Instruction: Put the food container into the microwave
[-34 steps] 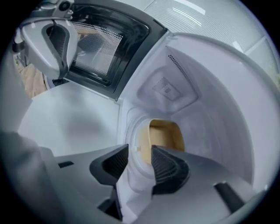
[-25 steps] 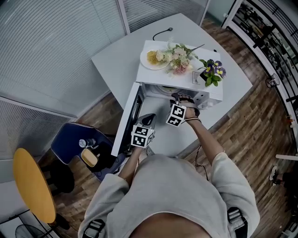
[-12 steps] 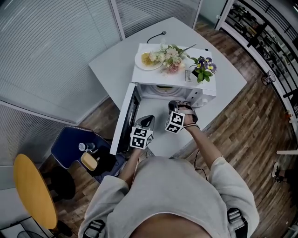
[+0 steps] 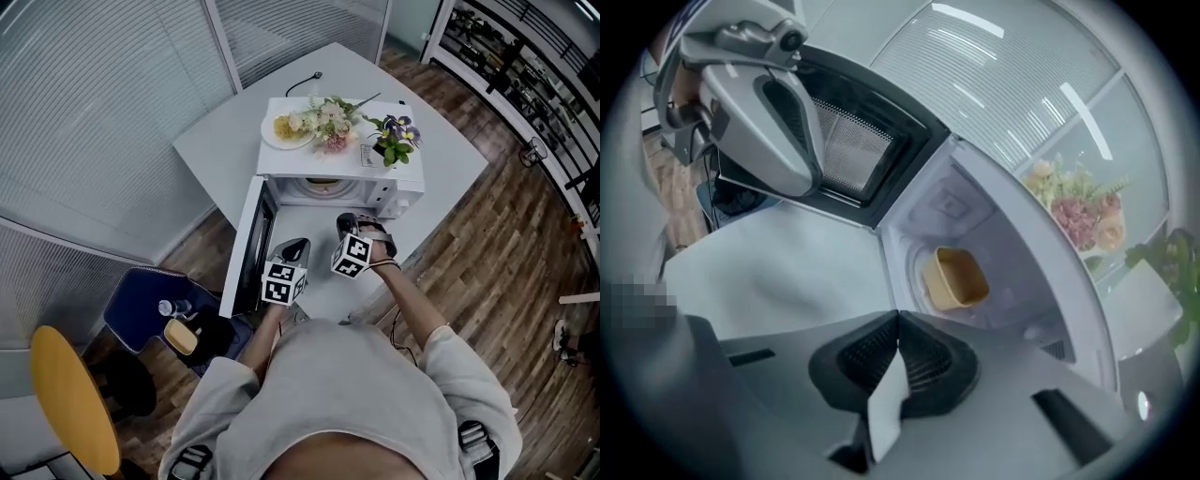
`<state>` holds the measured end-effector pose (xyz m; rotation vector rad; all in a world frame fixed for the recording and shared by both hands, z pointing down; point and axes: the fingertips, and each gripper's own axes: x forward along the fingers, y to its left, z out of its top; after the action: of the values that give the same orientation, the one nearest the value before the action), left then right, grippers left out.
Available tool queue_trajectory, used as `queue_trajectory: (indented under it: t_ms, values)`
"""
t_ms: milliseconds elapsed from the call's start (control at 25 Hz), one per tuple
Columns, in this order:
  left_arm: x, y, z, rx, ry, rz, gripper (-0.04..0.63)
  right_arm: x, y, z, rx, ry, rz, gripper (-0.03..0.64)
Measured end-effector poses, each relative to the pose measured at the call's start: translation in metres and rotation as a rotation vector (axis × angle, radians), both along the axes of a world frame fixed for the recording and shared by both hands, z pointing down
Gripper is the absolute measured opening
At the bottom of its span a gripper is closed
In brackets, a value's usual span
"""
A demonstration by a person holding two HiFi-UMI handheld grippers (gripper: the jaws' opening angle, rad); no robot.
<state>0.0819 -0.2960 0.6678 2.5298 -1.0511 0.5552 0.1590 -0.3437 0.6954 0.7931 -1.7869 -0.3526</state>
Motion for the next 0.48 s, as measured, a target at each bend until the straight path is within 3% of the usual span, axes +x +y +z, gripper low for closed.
queue_trajectory:
  t_ms: [240,480]
  values:
    - [0.005,-0.001,-0.004,0.009,-0.001,0.015,0.011,0.003,0.002,-0.016,-0.001,-0.116,0.069,0.015]
    - [0.007,-0.005,-0.008,0.021,-0.002,0.025,0.011,0.006,0.007,-0.035,-0.044,-0.356,0.183,0.014]
